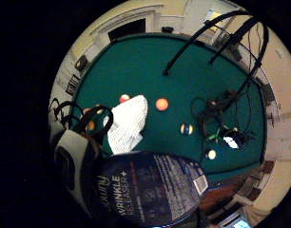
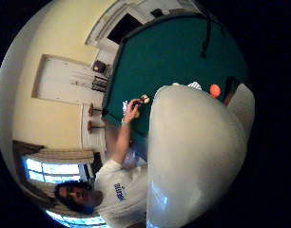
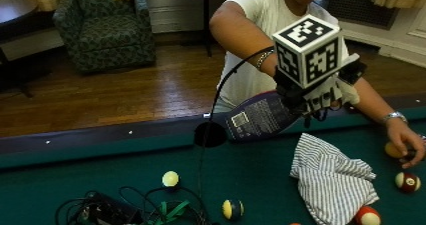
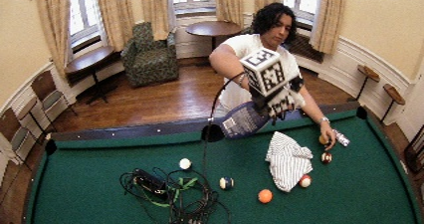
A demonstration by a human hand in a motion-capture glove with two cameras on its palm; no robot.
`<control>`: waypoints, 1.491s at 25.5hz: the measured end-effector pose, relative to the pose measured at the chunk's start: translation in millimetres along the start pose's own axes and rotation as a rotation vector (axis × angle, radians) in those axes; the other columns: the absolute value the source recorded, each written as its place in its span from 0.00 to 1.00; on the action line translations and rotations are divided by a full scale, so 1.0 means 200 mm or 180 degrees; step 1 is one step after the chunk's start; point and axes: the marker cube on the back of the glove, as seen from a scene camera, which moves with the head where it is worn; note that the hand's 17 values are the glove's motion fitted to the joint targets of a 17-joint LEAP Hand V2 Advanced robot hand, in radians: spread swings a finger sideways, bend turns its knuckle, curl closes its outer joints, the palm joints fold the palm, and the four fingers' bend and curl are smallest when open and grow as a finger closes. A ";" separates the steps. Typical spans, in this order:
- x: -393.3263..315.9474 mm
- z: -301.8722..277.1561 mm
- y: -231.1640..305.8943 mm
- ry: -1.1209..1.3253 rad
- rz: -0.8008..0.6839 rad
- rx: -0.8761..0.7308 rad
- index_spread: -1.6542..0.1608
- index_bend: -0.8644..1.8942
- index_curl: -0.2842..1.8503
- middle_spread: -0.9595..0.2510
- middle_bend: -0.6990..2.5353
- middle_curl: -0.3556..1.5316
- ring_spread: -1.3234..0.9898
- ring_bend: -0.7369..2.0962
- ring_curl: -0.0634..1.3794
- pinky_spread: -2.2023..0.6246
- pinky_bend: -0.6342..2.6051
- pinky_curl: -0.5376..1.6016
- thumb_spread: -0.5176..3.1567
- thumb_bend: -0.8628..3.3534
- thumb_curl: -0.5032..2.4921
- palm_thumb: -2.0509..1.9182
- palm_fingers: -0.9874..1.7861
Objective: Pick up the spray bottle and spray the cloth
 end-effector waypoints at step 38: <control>0.06 1.21 0.09 0.1931 0.0368 -0.2011 0.77 0.46 0.41 0.64 0.41 0.46 0.48 0.49 0.36 0.68 0.32 0.43 0.22 0.20 0.44 0.74 0.86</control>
